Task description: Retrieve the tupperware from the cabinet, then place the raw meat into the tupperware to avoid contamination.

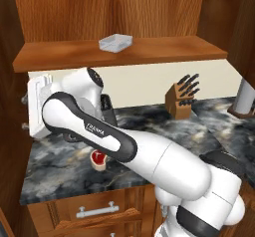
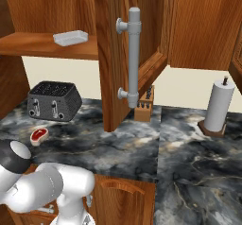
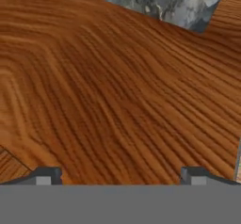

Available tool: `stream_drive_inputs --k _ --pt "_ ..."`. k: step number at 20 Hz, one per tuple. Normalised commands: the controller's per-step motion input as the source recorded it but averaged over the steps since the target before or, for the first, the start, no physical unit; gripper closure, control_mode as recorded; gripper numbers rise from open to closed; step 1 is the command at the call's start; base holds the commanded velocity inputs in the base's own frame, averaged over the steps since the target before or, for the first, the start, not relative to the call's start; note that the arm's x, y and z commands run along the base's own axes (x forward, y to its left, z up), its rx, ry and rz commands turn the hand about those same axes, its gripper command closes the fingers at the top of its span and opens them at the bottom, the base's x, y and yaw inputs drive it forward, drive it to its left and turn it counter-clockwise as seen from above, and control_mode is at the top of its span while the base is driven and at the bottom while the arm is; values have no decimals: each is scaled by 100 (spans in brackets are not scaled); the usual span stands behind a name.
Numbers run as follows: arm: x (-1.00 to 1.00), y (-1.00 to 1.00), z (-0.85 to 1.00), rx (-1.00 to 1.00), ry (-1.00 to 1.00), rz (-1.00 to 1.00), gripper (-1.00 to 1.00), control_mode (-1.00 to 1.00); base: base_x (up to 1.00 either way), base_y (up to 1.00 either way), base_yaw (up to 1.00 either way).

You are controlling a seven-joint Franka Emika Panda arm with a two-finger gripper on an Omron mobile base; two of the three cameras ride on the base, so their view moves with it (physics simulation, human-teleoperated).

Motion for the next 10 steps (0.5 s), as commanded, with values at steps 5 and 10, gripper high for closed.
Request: stream_drive_inputs --k 5,10 --pt "24 -43 30 -33 -2 -12 -100 -100 0 0 0" --pt "31 -53 31 -24 -1 -9 -100 -100 0 0 0"
